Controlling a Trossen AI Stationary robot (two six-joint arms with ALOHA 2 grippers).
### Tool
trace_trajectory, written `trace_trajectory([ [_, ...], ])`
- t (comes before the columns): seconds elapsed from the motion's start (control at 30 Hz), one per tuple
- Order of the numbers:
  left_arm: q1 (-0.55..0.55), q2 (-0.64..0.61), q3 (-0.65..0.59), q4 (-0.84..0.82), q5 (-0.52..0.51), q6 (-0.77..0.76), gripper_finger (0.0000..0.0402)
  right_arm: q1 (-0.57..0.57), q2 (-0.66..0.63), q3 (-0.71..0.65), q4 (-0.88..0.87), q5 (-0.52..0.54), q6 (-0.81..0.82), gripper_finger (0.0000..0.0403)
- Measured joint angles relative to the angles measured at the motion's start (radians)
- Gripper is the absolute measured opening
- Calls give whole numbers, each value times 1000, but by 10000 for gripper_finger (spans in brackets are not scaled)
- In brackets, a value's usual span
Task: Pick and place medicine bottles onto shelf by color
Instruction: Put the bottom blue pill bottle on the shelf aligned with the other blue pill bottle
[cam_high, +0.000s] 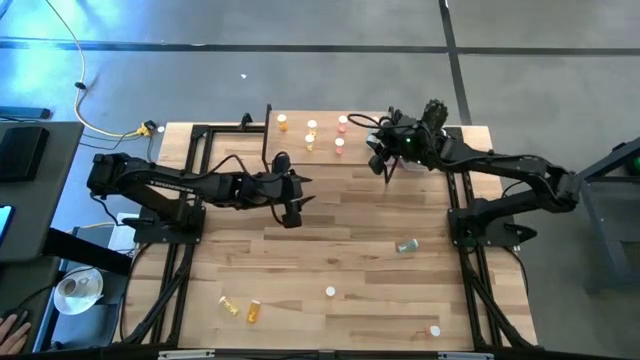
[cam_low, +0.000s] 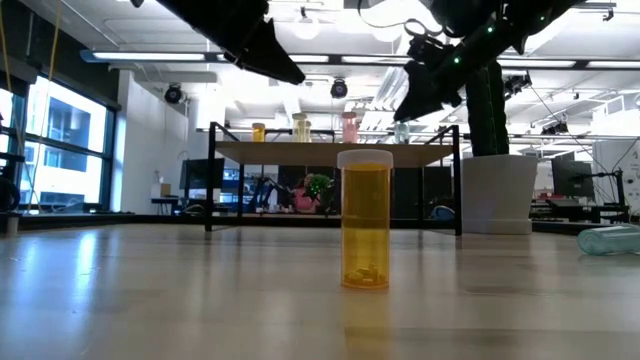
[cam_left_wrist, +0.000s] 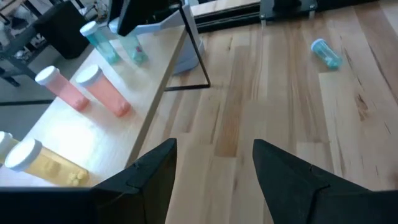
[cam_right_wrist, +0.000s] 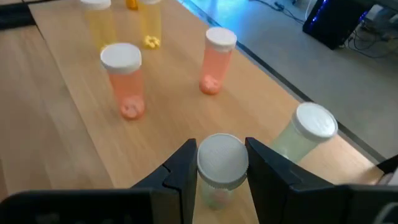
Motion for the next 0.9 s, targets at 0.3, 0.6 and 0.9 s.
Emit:
trace_trajectory([
  [0.3, 0, 0, 0, 0, 2, 0, 200, -14, 2, 1, -11, 1, 19, 101],
  [0.6, 0, 0, 0, 1, 4, 0, 200, -14, -10, 2, -41, 2, 43, 101],
  [0.9, 0, 0, 0, 2, 4, 0, 200, -13, -15, 2, -58, -4, 67, 101],
])
